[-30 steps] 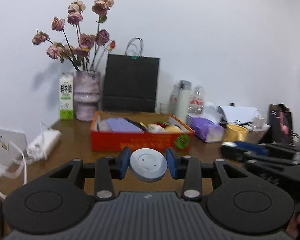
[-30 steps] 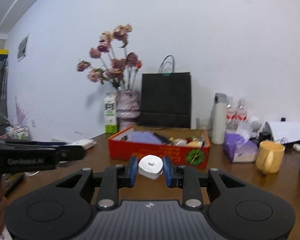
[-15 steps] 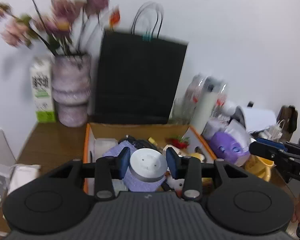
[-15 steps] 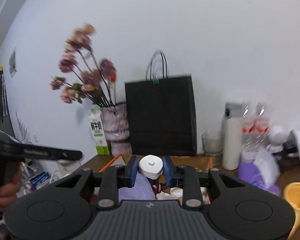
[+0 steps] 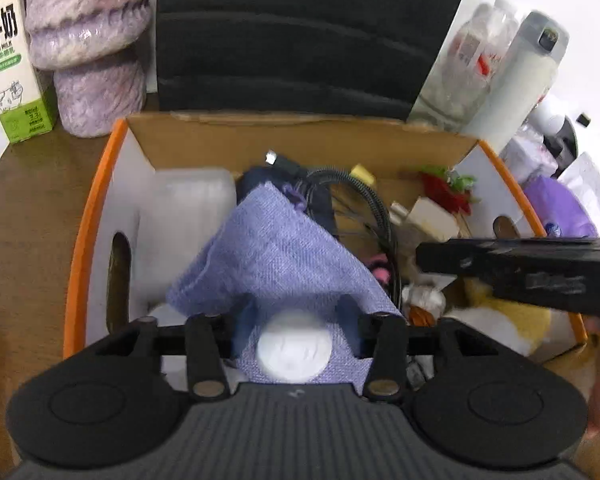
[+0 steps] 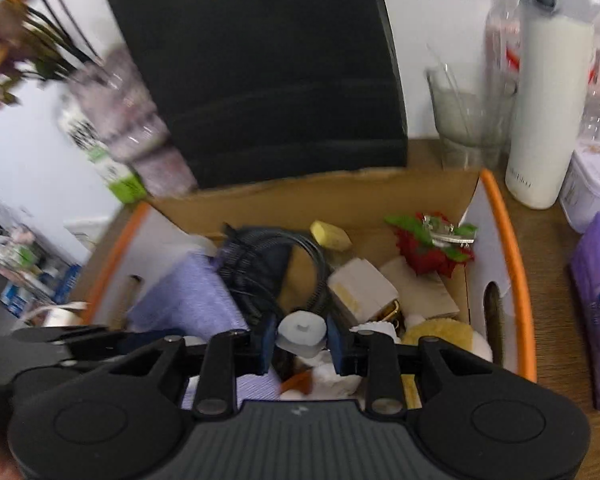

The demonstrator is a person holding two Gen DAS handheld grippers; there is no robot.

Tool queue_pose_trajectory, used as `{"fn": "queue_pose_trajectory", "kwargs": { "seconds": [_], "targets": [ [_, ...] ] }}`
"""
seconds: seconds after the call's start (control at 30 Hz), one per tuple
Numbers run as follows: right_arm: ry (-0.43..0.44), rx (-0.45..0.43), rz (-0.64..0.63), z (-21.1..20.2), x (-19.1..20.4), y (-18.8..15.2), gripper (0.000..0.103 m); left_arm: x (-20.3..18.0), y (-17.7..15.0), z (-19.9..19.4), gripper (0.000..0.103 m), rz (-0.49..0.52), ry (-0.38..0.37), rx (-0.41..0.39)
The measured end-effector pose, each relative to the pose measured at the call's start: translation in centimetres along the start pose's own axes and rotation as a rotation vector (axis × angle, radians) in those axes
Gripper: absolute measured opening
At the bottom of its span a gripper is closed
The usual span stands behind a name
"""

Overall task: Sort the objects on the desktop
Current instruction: 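Carry the white cap into the cardboard box and open the left tool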

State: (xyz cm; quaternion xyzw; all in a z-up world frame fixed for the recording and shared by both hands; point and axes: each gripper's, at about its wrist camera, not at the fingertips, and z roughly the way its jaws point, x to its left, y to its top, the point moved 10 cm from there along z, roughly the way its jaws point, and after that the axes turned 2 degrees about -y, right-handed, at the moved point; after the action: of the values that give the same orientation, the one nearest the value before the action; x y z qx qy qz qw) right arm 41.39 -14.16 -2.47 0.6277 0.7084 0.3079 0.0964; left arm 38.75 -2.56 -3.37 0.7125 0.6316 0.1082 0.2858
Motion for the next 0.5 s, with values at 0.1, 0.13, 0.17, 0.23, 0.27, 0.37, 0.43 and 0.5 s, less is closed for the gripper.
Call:
{"fn": "queue_pose_trajectory", "kwargs": {
  "seconds": [0.1, 0.13, 0.17, 0.23, 0.27, 0.37, 0.43, 0.5],
  "targets": [
    [0.002, -0.035, -0.006, -0.7, 0.5, 0.6, 0.037, -0.2, 1.2, -1.9, 0.072, 0.015, -0.040, -0.026],
    [0.005, -0.055, -0.007, -1.3, 0.8, 0.9, 0.039, -0.1, 1.7, -2.8, 0.075, 0.025, -0.029, -0.050],
    [0.006, -0.075, -0.015, -2.1, 1.0, 1.2, 0.043, 0.0, 2.2, -3.7, 0.077, 0.031, -0.014, -0.066],
    [-0.005, -0.099, -0.032, -3.7, 1.4, 1.6, 0.050, 0.3, 2.8, -5.3, 0.080, 0.007, 0.008, -0.080],
    [-0.014, -0.105, -0.042, -4.5, 1.6, 1.6, 0.055, 0.6, 2.9, -6.0, 0.085, -0.018, 0.016, -0.078],
    [-0.057, -0.096, -0.066, -6.3, 1.6, 1.1, 0.066, 1.3, 2.5, -7.7, 0.088, -0.060, 0.059, -0.064],
    [-0.080, -0.082, -0.075, -7.2, 1.4, 0.3, 0.067, 1.6, 2.2, -8.2, 0.093, -0.076, 0.076, -0.047],
    [-0.095, -0.072, -0.076, -8.4, 1.2, -0.7, 0.076, 1.7, 1.5, -8.9, 0.102, -0.097, 0.098, -0.045]
  ]
}}
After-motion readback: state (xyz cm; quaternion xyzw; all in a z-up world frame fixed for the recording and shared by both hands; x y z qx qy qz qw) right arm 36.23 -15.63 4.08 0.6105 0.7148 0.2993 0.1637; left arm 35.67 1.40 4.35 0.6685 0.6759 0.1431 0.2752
